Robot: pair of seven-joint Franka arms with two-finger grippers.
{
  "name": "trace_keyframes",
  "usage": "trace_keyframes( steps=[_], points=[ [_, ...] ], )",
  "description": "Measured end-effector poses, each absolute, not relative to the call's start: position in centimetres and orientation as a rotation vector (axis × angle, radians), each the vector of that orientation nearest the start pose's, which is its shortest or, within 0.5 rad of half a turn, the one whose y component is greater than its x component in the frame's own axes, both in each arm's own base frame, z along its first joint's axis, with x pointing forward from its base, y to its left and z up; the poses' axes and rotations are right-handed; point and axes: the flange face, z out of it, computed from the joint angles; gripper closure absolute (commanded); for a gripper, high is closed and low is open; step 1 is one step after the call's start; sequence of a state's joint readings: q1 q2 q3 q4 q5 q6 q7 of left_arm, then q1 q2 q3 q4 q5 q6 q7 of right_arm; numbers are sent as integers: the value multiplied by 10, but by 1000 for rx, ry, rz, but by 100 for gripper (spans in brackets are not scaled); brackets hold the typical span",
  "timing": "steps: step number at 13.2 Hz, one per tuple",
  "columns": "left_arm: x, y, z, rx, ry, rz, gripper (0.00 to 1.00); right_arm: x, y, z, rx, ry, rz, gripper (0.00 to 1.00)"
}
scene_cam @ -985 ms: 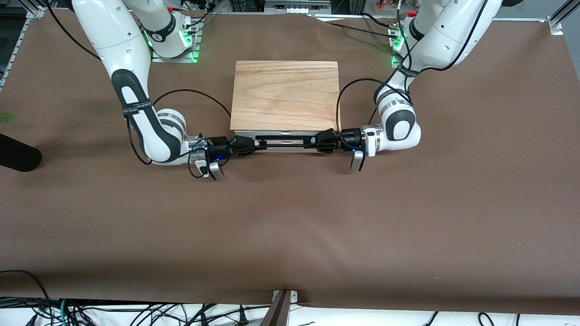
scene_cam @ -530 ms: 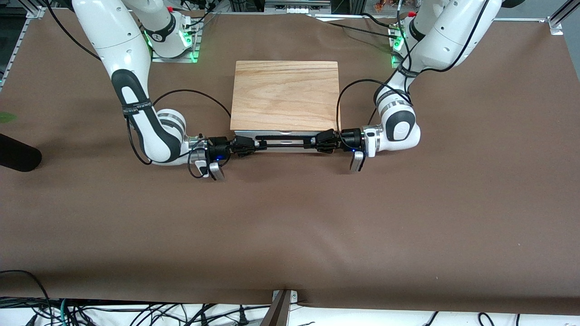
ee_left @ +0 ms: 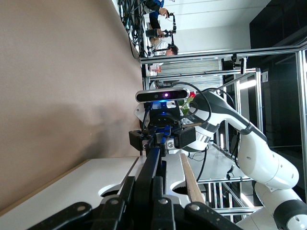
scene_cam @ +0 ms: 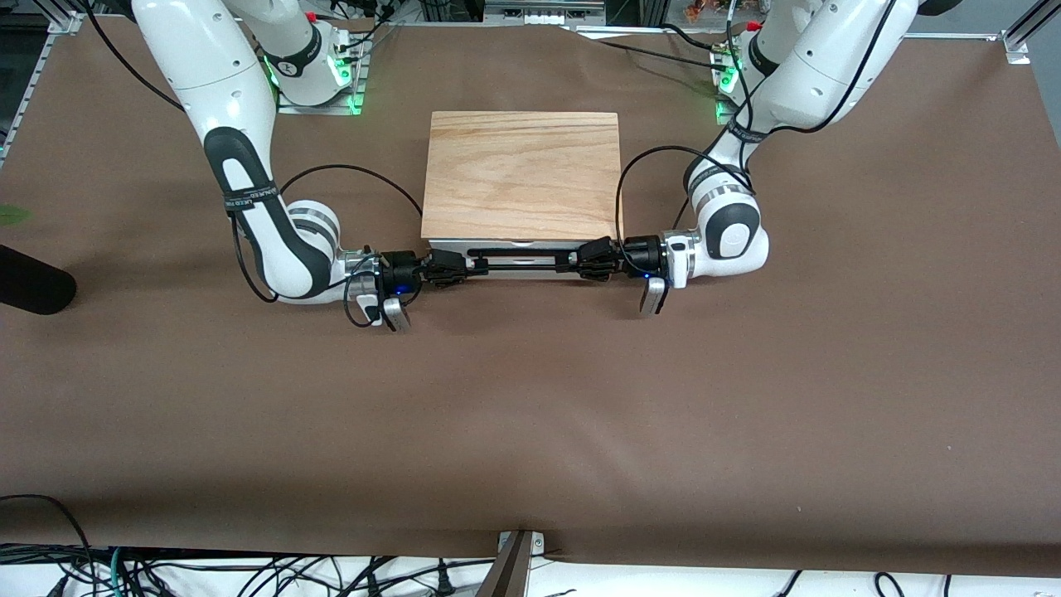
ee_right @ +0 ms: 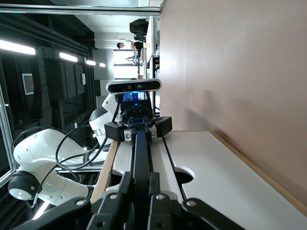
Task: Pull top drawer with both arms simultaneously
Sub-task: 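Pull the handle outward with both grippers, sliding the drawer open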
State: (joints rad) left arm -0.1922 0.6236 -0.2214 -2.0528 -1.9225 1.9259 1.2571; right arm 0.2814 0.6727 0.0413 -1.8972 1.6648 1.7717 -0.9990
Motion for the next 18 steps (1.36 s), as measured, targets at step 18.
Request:
trace_keyframes(
  steps=[18],
  points=[
    [534,-288,157,1616,-64,128,100,572,276,170,-1655,-133,82,100]
  ],
)
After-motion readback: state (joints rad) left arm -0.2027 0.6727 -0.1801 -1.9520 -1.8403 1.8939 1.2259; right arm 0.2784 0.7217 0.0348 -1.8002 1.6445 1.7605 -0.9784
